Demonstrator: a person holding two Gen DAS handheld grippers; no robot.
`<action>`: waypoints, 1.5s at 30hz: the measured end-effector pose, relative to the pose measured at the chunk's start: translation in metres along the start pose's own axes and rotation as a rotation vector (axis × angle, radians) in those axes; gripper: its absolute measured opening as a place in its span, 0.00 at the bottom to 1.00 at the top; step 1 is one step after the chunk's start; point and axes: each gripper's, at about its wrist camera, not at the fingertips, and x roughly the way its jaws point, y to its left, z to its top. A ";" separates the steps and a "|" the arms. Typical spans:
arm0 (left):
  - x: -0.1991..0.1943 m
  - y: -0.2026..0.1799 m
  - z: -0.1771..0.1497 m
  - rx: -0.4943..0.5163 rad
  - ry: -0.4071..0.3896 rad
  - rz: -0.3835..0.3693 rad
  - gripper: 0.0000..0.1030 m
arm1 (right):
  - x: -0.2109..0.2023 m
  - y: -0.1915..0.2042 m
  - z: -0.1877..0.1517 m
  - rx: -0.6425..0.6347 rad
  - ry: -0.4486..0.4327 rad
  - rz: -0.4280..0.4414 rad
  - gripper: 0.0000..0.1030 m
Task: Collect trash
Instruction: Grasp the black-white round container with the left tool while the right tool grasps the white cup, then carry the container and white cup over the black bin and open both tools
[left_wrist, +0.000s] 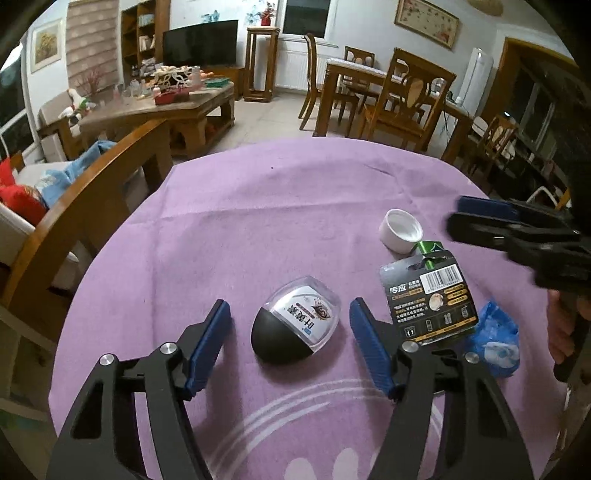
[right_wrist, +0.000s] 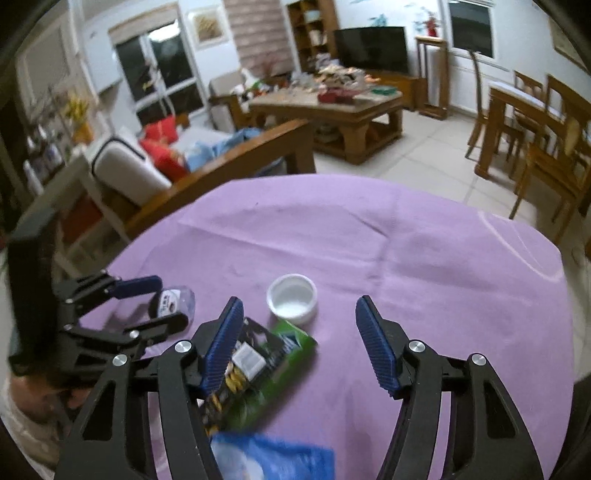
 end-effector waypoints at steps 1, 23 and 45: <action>-0.001 0.000 0.001 0.006 -0.002 0.000 0.53 | 0.007 0.005 0.004 -0.016 0.012 -0.008 0.62; -0.022 -0.007 -0.001 0.003 -0.131 -0.141 0.42 | -0.002 -0.018 0.000 0.090 -0.088 0.016 0.36; -0.040 -0.178 0.041 0.201 -0.248 -0.434 0.42 | -0.229 -0.177 -0.165 0.489 -0.477 -0.147 0.36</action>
